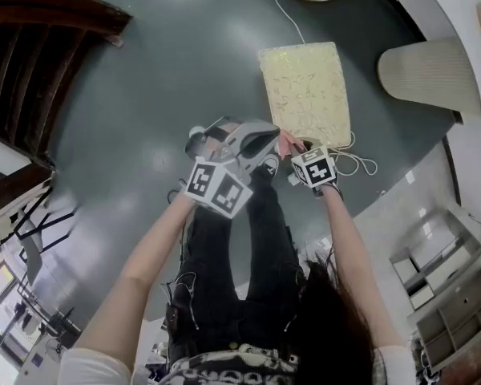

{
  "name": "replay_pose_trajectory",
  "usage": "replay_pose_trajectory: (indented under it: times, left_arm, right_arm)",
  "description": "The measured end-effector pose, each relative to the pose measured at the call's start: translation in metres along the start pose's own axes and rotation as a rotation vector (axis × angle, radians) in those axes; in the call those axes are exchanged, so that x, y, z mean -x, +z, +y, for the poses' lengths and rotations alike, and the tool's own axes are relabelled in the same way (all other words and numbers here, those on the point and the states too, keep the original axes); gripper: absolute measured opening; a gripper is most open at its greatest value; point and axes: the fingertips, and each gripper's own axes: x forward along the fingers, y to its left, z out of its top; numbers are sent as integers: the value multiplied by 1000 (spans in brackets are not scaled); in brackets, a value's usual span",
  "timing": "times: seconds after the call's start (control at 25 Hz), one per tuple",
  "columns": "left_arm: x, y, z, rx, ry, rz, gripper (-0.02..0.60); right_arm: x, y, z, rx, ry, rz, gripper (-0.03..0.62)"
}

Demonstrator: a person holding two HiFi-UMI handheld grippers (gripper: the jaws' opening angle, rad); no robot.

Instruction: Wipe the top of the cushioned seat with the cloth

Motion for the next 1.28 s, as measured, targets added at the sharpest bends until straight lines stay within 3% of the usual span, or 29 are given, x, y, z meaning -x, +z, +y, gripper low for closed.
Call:
replay_pose_trajectory:
  times: [0.28,0.8,1.28]
  left_arm:
    - [-3,-4,-6,11,-10,-4,6]
    - [-6,0,-14,-14,-53,-7,6]
    - [-10,9,-19,-36,-74,-21,6]
  right_arm:
    - [7,-21,-40,-47,-74,40,9]
    - [81,-69,-165,-225,-328,58,9]
    - [101,-87,-182,-321,-385,38,9]
